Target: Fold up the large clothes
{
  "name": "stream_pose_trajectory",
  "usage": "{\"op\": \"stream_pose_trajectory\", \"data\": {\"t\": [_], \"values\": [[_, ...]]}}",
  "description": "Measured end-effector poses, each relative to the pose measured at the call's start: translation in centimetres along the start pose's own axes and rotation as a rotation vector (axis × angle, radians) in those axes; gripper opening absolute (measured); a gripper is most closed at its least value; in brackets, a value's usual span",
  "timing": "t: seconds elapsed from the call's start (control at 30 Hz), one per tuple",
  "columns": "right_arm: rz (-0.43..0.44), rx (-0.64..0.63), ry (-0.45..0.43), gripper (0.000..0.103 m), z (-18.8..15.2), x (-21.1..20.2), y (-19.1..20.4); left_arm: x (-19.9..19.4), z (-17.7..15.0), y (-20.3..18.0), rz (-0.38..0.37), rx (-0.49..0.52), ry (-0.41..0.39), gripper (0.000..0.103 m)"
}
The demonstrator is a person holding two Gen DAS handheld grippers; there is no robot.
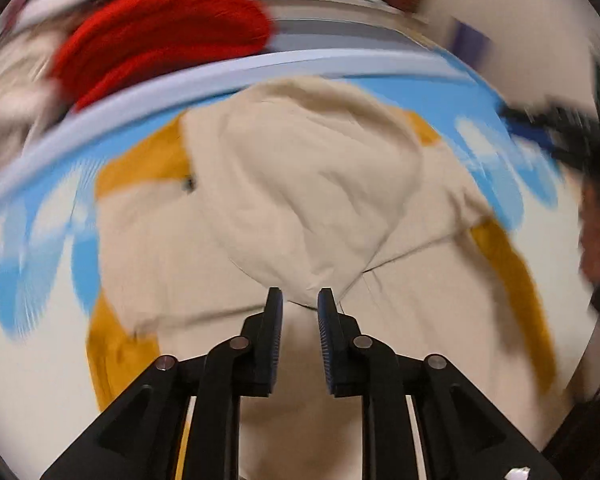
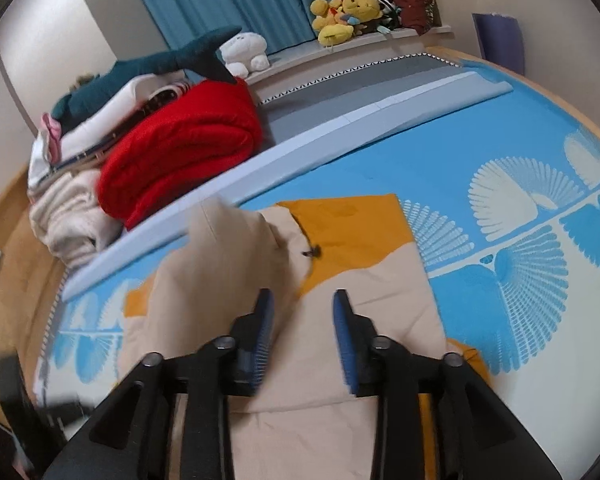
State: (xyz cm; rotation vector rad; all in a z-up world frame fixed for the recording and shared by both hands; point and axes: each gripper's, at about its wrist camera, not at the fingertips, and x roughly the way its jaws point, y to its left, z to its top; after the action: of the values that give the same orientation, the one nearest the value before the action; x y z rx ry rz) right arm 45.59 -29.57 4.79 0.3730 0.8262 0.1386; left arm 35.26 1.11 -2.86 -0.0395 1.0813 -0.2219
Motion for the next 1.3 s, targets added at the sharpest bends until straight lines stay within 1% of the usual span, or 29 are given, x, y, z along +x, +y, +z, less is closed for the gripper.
{"op": "stream_pose_trajectory", "data": {"t": [0.07,0.1,0.13,0.2,0.23,0.27,0.3,0.4,0.43,0.57,0.63,0.7,0.73,0.77,0.8,0.83,0.87,0.93,1.0,1.07,1.1,1.13,1.17,1.2,1.23,1.27,1.3], "values": [[0.031,0.021,0.023,0.04,-0.3,0.6,0.0,0.2,0.9,2.6,-0.033,-0.187,0.004,0.022],[0.047,0.035,0.04,0.04,-0.5,1.1,0.0,0.7,1.2,3.4,-0.061,-0.256,0.005,0.023],[0.061,0.046,0.06,0.04,-0.7,1.6,0.0,1.3,1.6,4.1,-0.085,-0.315,0.002,0.023],[0.09,0.064,0.118,0.041,-1.3,3.3,0.1,3.0,1.8,5.1,-0.073,-0.408,0.031,0.022],[0.097,0.07,0.14,0.041,-1.6,3.9,0.1,3.8,2.0,5.4,-0.095,-0.447,0.047,0.022],[0.109,0.086,0.178,0.041,-2.1,5.1,0.2,4.4,2.0,5.9,-0.138,-0.477,0.062,0.024],[0.112,0.097,0.202,0.041,-2.5,6.0,0.2,5.2,2.1,6.0,-0.173,-0.501,0.077,0.026],[0.109,0.122,0.256,0.041,-3.5,8.4,0.1,7.3,2.3,6.5,-0.185,-0.549,0.102,0.037],[0.11,0.137,0.268,0.041,-3.8,9.1,0.0,7.8,2.3,6.7,-0.194,-0.559,0.106,0.038],[0.125,0.182,0.326,0.041,-5.0,11.7,-0.3,10.1,1.7,7.1,-0.271,-0.656,0.167,0.039],[0.12,0.184,0.332,0.041,-5.2,12.5,-0.4,10.6,1.7,7.2,-0.295,-0.672,0.164,0.039],[0.116,0.192,0.327,0.041,-5.3,13.1,-0.5,11.0,1.4,7.4,-0.295,-0.683,0.177,0.037],[0.115,0.198,0.315,0.037,-5.3,13.2,-0.7,11.1,1.2,7.5,-0.307,-0.701,0.178,0.036],[0.117,0.198,0.308,0.023,-5.3,13.2,-0.8,11.2,1.1,7.5,-0.326,-0.704,0.174,0.036],[0.128,0.193,0.303,0.013,-5.3,13.4,-0.8,11.1,1.1,7.4,-0.333,-0.694,0.172,0.027],[0.136,0.19,0.297,0.007,-5.3,13.5,-0.7,11.2,1.1,7.3,-0.331,-0.678,0.17,0.019],[0.14,0.191,0.289,0.004,-5.2,13.4,-0.7,10.8,1.4,7.0,-0.318,-0.644,0.158,0.004],[0.151,0.211,0.25,0.003,-4.9,12.6,-0.8,9.7,1.9,6.5,-0.272,-0.588,0.112,0.002],[0.192,0.25,0.207,0.002,-4.4,11.4,-0.8,7.7,2.9,5.7,-0.239,-0.535,0.043,0.001],[0.213,0.237,0.173,0.002,-4.1,10.4,-0.3,5.9,3.5,5.2,-0.193,-0.487,-0.015,0.001],[0.204,0.212,0.178,0.002,-4.0,10.5,0.0,5.5,3.6,5.0,-0.155,-0.472,-0.022,0.002],[0.182,0.193,0.199,0.002,-4.1,10.7,0.2,5.7,3.5,5.1,-0.123,-0.472,-0.004,0.002],[0.128,0.173,0.256,0.002,-4.7,11.7,0.3,6.4,3.1,5.3,-0.1,-0.484,0.045,0.002],[0.091,0.175,0.306,0.002,-5.2,12.5,0.0,7.8,2.4,5.6,-0.083,-0.508,0.125,0.003],[0.04,0.194,0.377,0.002,-6.3,13.7,-0.6,9.3,1.5,5.8,-0.066,-0.527,0.204,0.003],[0.003,0.21,0.409,0.002,-6.9,14.3,-1.0,10.6,0.7,5.8,-0.055,-0.54,0.263,0.002],[-0.042,0.23,0.43,0.002,-7.6,14.8,-1.7,11.4,0.1,6.0,-0.033,-0.549,0.302,0.002]]}}
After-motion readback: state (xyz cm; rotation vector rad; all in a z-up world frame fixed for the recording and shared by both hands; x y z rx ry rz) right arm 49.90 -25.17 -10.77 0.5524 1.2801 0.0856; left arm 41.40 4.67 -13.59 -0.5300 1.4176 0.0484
